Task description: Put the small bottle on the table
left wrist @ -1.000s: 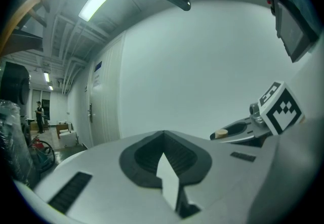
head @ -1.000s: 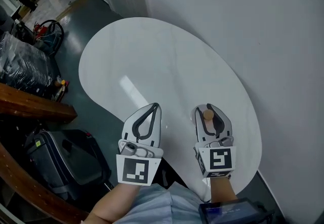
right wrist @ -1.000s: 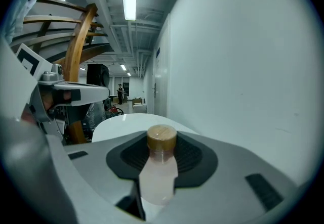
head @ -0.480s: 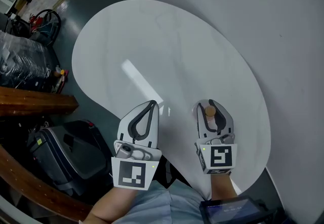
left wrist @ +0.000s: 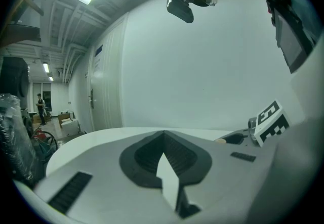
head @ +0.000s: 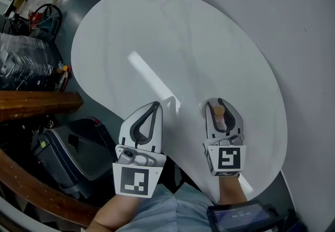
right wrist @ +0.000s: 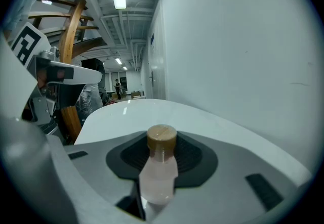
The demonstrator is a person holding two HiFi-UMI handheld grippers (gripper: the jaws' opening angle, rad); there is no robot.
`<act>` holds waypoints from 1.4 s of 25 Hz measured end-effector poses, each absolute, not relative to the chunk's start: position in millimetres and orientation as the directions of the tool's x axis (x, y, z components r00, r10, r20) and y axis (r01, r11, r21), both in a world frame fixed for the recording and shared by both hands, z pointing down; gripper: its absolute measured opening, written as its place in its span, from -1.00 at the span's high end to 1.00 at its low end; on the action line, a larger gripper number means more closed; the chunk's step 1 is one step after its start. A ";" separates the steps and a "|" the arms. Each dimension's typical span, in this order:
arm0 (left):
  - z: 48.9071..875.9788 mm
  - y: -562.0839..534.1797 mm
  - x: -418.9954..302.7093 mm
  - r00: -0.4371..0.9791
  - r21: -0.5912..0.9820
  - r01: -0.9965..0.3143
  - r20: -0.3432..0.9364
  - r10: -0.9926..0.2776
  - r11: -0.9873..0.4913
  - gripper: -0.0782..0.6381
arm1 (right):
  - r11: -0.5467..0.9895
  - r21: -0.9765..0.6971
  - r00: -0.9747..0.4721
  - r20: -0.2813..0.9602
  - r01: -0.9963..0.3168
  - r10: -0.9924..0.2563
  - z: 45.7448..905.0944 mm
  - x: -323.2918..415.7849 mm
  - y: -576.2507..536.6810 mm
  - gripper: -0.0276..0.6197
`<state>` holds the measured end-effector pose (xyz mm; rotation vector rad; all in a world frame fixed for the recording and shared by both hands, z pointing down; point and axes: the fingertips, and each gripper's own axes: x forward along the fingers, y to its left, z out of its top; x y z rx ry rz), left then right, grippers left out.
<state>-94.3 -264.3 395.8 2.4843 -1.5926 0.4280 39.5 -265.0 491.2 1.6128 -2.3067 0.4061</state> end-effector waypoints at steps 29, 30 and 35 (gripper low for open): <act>353.5 -255.0 -91.5 0.377 -0.053 -0.917 0.204 -0.903 -0.395 0.78 | 0.389 0.007 -0.382 0.173 -0.921 -0.908 421.1 19.4 -267.5 0.29; 348.0 -251.9 -91.0 0.379 -0.055 -0.917 0.189 -0.906 -0.395 0.78 | 0.386 0.000 -0.381 0.158 -0.922 -0.911 411.3 18.6 -263.6 0.29; 317.5 -238.4 -80.5 0.398 -0.071 -0.911 0.104 -0.911 -0.406 0.78 | 0.428 -0.044 -0.429 0.148 -0.903 -0.891 372.4 15.1 -240.1 0.49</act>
